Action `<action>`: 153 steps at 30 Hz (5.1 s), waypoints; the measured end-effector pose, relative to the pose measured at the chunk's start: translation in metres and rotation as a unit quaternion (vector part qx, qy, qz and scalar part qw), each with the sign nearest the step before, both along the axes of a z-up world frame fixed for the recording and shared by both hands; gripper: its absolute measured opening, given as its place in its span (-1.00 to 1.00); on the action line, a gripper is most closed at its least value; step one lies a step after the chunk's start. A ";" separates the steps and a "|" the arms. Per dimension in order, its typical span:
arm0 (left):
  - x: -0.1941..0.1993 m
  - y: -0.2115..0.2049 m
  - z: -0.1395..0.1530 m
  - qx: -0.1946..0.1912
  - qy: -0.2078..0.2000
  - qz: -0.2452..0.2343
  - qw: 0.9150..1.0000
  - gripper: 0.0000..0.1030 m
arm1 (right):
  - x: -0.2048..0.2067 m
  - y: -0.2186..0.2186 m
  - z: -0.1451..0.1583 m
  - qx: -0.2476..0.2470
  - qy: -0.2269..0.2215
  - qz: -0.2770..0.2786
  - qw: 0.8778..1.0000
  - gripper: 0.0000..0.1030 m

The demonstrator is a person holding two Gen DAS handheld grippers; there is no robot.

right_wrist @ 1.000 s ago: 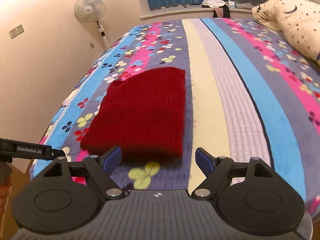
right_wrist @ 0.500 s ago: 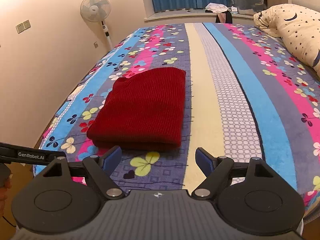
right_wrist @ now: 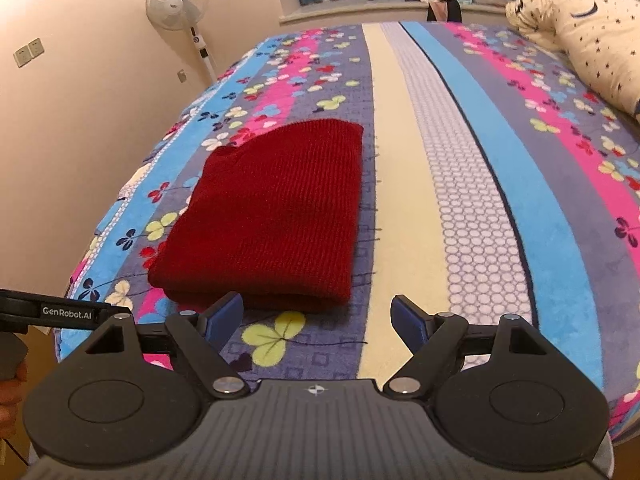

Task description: Fold small clothes

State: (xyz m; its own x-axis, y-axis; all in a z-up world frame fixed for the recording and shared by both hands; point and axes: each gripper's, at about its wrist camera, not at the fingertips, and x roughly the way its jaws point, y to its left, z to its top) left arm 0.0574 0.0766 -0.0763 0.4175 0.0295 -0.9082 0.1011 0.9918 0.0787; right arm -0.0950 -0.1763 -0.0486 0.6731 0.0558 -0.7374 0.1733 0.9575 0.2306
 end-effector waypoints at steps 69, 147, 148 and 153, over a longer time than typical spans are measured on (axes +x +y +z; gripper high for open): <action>0.357 -0.190 -0.056 0.050 -0.032 -0.174 0.983 0.38 | 0.156 -0.210 -0.153 0.277 -0.039 -0.306 0.910 0.29; -0.083 -0.072 0.060 -0.038 -0.121 -0.155 0.980 1.00 | -0.054 -0.005 0.039 -0.120 -0.043 -0.087 0.988 0.98; -0.084 -0.072 0.060 -0.037 -0.122 -0.156 0.979 1.00 | -0.054 -0.005 0.039 -0.119 -0.043 -0.087 0.988 0.98; -0.086 -0.075 0.061 -0.034 -0.127 -0.162 0.978 1.00 | -0.055 -0.005 0.039 -0.120 -0.042 -0.088 0.988 0.98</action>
